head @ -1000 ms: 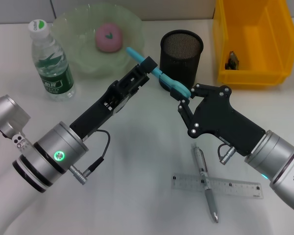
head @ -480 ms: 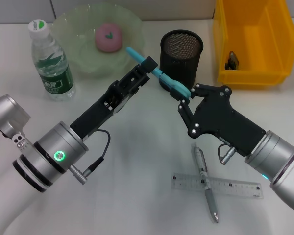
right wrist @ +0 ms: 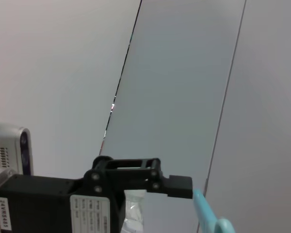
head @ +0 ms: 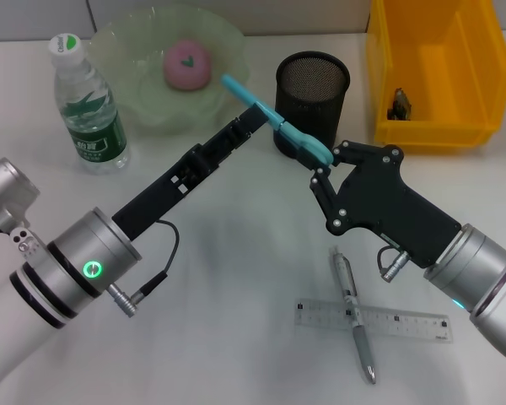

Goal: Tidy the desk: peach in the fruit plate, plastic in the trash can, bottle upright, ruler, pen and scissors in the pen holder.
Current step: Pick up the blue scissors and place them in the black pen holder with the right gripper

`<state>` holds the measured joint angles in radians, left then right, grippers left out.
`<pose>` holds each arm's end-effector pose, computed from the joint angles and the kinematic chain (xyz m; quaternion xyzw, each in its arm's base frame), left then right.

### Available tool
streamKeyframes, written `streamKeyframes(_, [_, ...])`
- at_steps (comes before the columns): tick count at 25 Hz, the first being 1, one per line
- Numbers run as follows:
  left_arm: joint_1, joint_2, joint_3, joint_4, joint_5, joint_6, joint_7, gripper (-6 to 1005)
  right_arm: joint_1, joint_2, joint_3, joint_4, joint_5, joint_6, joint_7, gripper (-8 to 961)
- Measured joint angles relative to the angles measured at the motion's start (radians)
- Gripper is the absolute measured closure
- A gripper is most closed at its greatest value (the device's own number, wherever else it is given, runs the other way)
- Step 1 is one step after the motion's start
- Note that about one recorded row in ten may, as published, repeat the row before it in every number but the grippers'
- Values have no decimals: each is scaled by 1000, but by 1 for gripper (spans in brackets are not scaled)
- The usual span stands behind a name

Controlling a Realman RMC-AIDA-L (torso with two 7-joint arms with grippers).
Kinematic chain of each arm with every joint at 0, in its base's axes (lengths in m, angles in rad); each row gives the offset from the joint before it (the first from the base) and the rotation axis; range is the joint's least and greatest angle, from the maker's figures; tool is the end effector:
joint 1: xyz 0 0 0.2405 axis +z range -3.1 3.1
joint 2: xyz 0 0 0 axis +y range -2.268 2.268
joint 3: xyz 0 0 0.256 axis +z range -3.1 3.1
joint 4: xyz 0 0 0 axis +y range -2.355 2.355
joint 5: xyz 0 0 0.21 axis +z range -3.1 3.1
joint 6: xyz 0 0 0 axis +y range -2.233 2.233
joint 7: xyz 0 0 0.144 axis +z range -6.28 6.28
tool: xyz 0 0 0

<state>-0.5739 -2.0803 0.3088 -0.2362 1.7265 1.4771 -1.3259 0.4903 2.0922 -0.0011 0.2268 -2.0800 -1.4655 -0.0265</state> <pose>-0.2356 0.2863 -0.0868 -0.6660 -0.5214 -0.5287 0.0715 0.2406 0.2700 -0.0915 -0.8449 -0.0067 0.3710 0.3854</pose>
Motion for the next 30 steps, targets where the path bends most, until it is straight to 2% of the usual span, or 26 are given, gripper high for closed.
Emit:
streamKeyframes(7, [8, 2, 3, 50, 39, 10, 74, 212, 1, -2, 0, -2, 0, -1, 10, 853])
streamKeyframes(22, [27, 5, 7, 124, 139, 54, 371, 210, 0, -3, 0, -9, 0, -11, 37, 846])
streamKeyframes(30, [72, 7, 15, 203, 147, 56, 494, 209, 0, -5, 0, -11, 0, -14, 37, 842])
